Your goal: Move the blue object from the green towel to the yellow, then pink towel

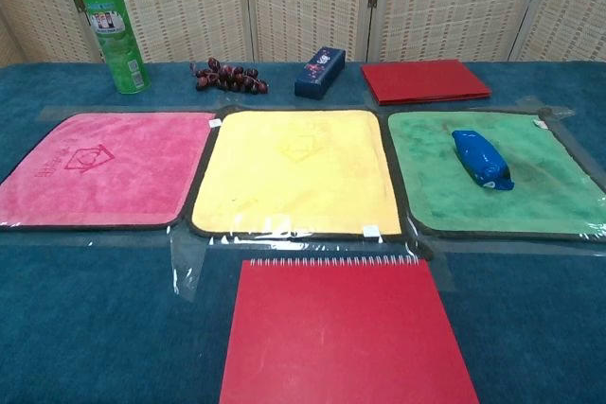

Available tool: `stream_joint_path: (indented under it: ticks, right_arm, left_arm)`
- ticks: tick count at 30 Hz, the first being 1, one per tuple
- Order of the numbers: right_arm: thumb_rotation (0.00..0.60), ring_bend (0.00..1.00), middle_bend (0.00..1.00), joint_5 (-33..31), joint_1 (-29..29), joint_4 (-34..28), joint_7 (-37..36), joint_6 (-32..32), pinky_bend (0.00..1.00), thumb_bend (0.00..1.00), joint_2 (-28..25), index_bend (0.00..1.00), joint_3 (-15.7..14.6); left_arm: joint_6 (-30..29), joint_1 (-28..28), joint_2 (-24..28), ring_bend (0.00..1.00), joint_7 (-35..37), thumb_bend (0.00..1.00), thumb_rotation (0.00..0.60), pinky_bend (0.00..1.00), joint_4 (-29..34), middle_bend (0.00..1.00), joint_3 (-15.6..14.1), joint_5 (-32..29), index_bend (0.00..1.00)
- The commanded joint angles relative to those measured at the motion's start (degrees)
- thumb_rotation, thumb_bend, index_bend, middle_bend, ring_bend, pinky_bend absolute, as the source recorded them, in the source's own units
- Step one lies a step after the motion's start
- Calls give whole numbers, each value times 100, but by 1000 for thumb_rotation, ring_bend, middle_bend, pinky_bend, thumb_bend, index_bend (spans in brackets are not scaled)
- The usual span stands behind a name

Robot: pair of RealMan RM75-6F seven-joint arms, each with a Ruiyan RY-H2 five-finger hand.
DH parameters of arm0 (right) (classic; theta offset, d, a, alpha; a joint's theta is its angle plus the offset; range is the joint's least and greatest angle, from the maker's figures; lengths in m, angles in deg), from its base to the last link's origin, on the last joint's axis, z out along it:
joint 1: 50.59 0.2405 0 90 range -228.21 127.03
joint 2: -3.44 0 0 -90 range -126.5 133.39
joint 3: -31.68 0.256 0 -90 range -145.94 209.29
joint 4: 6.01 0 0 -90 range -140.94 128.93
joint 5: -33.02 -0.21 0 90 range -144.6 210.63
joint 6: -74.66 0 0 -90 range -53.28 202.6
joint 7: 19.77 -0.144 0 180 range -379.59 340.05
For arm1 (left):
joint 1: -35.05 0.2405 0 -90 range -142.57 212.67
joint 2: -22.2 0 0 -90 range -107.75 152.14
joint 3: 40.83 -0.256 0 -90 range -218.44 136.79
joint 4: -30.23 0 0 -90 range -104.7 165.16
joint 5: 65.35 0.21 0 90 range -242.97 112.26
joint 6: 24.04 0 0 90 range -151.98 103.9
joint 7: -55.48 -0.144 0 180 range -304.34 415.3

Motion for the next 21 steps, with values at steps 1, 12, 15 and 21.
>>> stream_joint_path:
  ticks: [1,12,15,21]
  right_arm:
    - [600,26,0,-13,-3,0,9,-8,0,464,-4,8,-2]
    - [600,29,1,2,-10,40,-71,-18,0,463,1,8,-13]
    - [600,25,1,2,15,88,-48,-43,0,463,23,8,0]
    - [600,23,1,13,211,133,-39,-275,0,464,43,8,67]
  left_arm:
    - [62,-22,-9,82,-32,483,600,15,7,108,-8,-29,163]
    - [163,-39,44,83,-152,483,600,14,146,107,-36,-107,173]
    - [157,-41,47,82,-165,483,600,14,165,107,-41,-96,176]
    - [139,-33,54,83,-175,483,600,14,186,107,-57,-73,177]
